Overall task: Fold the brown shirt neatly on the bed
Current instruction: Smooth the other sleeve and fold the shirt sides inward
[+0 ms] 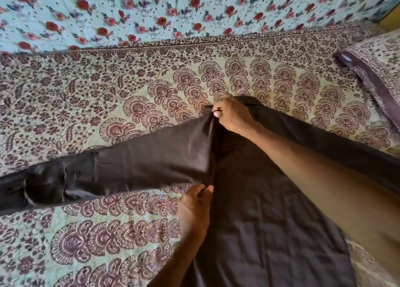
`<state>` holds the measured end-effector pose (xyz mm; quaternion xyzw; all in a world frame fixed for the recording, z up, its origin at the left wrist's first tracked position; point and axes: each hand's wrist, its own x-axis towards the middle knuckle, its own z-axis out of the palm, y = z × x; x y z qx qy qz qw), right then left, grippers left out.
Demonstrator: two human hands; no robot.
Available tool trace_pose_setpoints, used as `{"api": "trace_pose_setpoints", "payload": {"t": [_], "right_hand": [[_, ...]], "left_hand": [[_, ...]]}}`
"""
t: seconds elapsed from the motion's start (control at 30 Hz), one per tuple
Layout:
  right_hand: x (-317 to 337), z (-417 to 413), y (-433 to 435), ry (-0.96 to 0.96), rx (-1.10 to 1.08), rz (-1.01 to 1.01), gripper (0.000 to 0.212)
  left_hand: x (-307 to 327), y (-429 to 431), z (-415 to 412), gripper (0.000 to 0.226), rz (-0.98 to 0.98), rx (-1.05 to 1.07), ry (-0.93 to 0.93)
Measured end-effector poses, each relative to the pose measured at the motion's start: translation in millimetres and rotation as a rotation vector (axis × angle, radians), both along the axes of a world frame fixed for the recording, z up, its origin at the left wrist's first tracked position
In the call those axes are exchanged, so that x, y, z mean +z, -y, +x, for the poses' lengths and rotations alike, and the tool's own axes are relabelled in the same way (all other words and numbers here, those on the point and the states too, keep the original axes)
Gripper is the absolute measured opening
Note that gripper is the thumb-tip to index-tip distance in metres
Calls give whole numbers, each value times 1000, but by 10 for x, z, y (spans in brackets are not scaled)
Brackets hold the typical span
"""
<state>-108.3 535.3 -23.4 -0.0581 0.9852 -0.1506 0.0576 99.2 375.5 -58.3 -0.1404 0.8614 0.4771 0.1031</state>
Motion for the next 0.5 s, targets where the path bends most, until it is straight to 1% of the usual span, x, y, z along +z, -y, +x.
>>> {"api": "trace_pose_setpoints", "payload": {"t": [0.07,0.13,0.2,0.3,0.37,0.43,0.5], "right_hand": [[-55,68,-290,35,-88,53,18],[-140,140,-516,66,-182,78,18],[-238,168,-665,83,-268,18,18],[-367,194,-751,151,-344,-127,19],[-441,214,-754,166,-370,-173,25],[-470,239,-720,113,-411,-205,29],[-494,259,-691,58,-462,-251,26]], "left_hand": [[-81,-230,58,14,11,-57,81],[-147,-445,83,12,64,-58,146],[-232,-599,83,14,114,-56,155],[-347,-687,63,13,49,-131,200],[-399,-687,69,16,70,-176,234],[-420,-656,85,25,88,-217,255],[-439,-615,101,34,84,-248,267]]}}
